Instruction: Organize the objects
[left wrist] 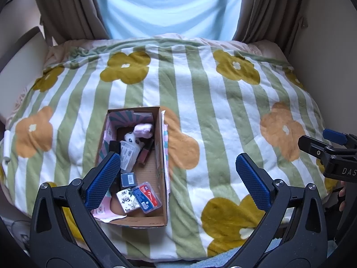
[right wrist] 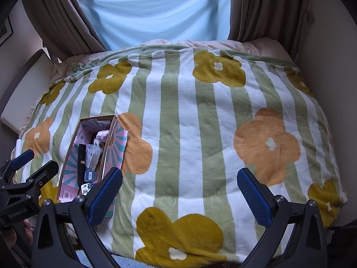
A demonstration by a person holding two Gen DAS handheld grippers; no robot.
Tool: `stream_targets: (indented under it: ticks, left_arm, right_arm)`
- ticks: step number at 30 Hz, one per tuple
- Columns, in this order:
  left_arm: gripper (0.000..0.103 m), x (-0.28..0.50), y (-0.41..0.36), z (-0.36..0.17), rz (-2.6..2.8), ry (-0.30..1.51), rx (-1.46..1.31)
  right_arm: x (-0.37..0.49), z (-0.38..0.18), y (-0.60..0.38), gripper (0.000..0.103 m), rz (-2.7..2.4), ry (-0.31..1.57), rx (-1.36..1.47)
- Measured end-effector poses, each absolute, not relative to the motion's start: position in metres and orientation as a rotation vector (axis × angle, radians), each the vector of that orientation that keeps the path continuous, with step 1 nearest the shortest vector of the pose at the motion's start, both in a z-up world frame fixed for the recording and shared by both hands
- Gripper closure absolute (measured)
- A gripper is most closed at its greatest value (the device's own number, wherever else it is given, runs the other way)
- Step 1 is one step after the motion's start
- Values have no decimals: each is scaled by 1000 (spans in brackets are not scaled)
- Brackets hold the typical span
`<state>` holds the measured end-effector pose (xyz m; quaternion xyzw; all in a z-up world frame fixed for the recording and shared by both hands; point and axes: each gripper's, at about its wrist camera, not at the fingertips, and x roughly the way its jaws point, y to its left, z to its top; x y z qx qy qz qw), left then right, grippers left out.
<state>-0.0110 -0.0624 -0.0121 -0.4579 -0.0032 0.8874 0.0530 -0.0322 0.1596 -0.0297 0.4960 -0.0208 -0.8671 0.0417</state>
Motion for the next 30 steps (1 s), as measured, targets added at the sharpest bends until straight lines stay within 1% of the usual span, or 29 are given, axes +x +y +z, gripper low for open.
stream_targets:
  ticks: [23, 30]
  left_arm:
    - [0, -13, -64, -15, 2693, -14, -1392]
    - [0, -15, -64, -18, 2692, 10, -1386]
  right_arm:
    - [-32, -31, 164, 1, -2656, -61, 1524]
    - [-33, -32, 168, 1, -2660, -62, 1522]
